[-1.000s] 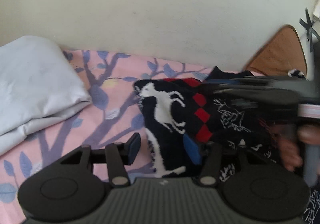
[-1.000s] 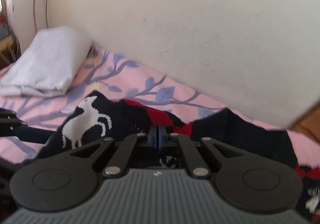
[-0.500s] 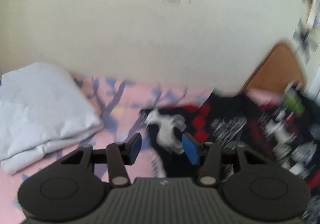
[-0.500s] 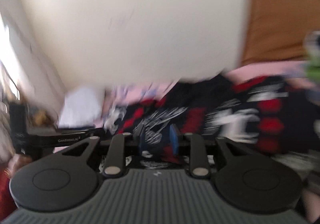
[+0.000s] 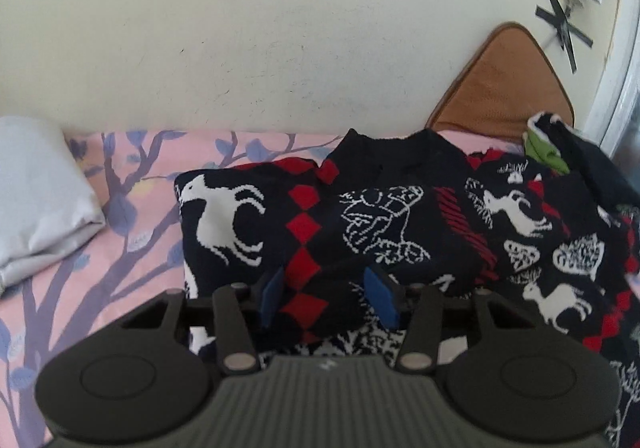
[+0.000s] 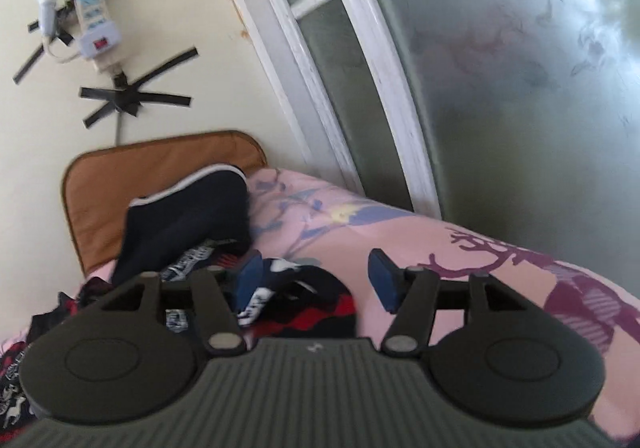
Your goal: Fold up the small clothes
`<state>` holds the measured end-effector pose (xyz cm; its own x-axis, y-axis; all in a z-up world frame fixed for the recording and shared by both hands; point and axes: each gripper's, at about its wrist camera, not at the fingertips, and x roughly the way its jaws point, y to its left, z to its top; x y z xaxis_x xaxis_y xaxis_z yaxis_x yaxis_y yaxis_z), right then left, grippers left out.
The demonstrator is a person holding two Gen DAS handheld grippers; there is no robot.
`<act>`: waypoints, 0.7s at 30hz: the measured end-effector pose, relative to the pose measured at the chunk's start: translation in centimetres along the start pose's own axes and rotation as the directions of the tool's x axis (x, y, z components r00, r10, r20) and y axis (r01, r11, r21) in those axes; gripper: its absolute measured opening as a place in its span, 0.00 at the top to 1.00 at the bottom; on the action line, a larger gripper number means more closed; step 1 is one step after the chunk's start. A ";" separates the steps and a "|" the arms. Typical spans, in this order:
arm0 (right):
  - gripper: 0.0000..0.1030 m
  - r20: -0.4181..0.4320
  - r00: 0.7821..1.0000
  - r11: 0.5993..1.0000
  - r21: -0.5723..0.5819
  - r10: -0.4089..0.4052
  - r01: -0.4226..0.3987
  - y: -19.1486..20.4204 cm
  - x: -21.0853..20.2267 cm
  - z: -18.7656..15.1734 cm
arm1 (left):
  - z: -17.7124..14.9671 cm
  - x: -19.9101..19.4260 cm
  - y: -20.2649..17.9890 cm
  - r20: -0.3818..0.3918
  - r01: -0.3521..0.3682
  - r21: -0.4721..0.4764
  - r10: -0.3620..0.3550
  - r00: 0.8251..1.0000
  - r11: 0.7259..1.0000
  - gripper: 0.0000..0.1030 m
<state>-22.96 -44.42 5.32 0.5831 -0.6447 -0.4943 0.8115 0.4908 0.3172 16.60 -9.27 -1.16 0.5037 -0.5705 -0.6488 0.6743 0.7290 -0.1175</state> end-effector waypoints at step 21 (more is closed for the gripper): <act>0.83 -0.095 0.729 0.652 -0.378 0.678 -0.657 32.6 -3.5 6.2 | 1.8 -5.0 6.1 0.196 0.235 -0.286 -0.183 0.963 0.929 0.49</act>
<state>1.68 -29.87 22.38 0.9716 -0.0809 -0.2222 0.1320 0.9652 0.2257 19.16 -2.60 2.69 0.4675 -0.7574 -0.4559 0.5901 0.6513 -0.4771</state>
